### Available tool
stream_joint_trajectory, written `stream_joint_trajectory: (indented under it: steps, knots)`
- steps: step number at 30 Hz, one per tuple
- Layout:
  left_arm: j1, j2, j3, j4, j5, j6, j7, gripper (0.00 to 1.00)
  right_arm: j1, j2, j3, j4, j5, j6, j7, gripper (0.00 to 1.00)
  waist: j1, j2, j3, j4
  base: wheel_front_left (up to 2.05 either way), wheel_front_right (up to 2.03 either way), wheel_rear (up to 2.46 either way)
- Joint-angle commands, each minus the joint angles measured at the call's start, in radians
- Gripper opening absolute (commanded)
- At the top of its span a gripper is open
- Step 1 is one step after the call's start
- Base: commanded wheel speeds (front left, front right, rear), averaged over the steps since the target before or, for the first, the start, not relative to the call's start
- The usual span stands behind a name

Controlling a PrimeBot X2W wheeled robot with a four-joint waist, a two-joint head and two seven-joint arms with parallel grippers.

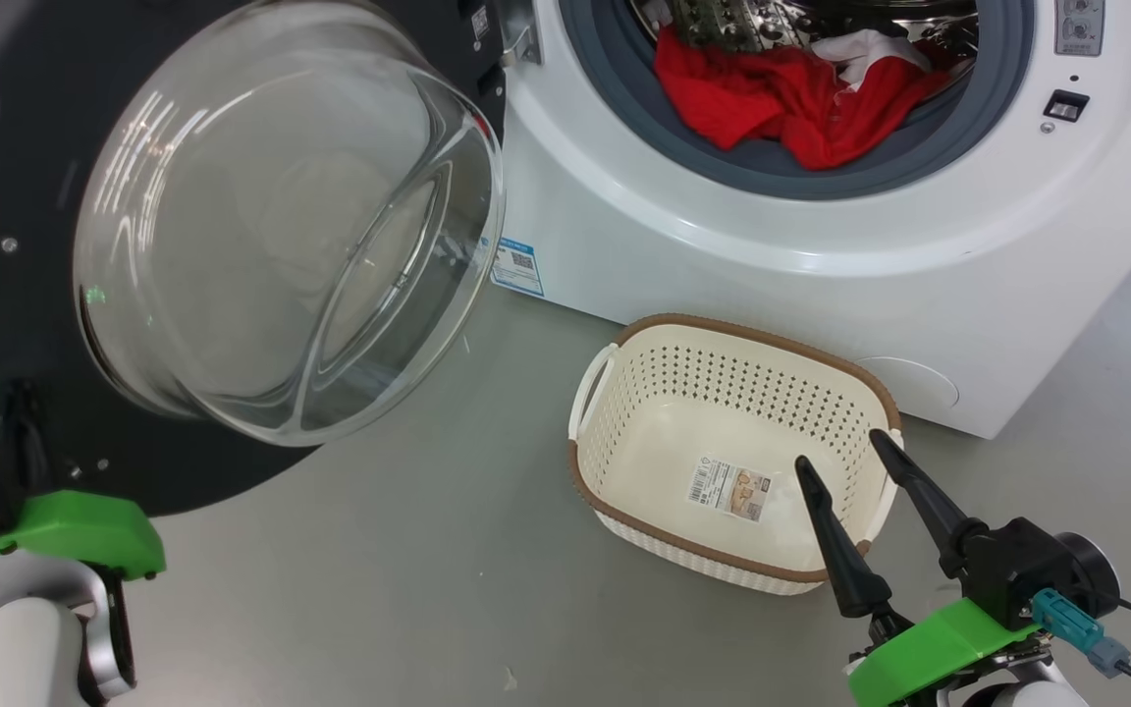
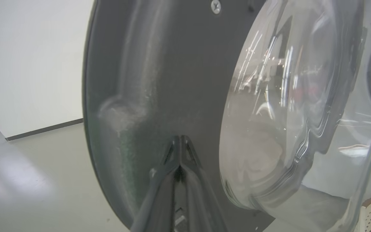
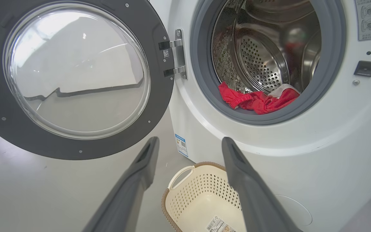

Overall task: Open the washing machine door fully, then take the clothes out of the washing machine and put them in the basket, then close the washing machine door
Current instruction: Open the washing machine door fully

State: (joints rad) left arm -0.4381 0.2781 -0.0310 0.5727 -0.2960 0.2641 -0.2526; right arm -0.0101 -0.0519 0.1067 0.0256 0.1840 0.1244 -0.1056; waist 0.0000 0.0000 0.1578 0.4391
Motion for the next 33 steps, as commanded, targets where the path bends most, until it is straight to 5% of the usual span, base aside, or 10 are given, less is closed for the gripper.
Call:
stream_joint_trajectory:
  steps: [1, 11, 14, 15, 22, 33]
  knots:
    - [-0.018, 0.041, 0.044, -0.030, 0.009, -0.003, -0.009, 0.00, -0.048, 0.002, 0.019, -0.025, 0.000, 0.006, -0.009, 1.00, 0.0000, 0.0000, 0.000, -0.001, 0.00, 0.00, 0.00]
    - [0.049, 0.009, 0.031, -0.153, 0.025, -0.013, -0.009, 0.00, -0.045, 0.002, 0.009, -0.001, 0.024, 0.006, -0.037, 1.00, 0.0000, 0.0000, -0.021, -0.023, 0.00, 0.00, 0.00]
    - [0.079, -0.001, 0.015, -0.220, 0.036, -0.007, -0.009, 0.46, -0.043, 0.002, 0.004, 0.007, 0.032, 0.006, -0.048, 1.00, 0.0000, 0.0000, -0.031, -0.033, 0.00, 0.00, 0.00]
    - [0.091, -0.005, 0.009, -0.245, 0.040, -0.004, -0.009, 0.97, -0.042, 0.002, 0.003, 0.011, 0.035, 0.006, -0.053, 1.00, 0.0000, 0.0000, -0.036, -0.037, 0.00, 0.00, 0.00]
    - [0.172, -0.014, -0.020, -0.459, 0.042, -0.001, 0.014, 1.00, -0.037, 0.002, -0.019, 0.036, 0.049, 0.006, -0.085, 1.00, 0.0000, 0.0000, -0.068, -0.086, 0.00, 0.00, 0.00]
    - [0.232, -0.036, -0.056, -0.564, -0.060, -0.099, 0.044, 1.00, -0.046, 0.002, -0.050, 0.058, 0.046, 0.006, -0.120, 1.00, 0.0000, 0.0000, -0.062, -0.207, 0.00, 0.00, 0.00]
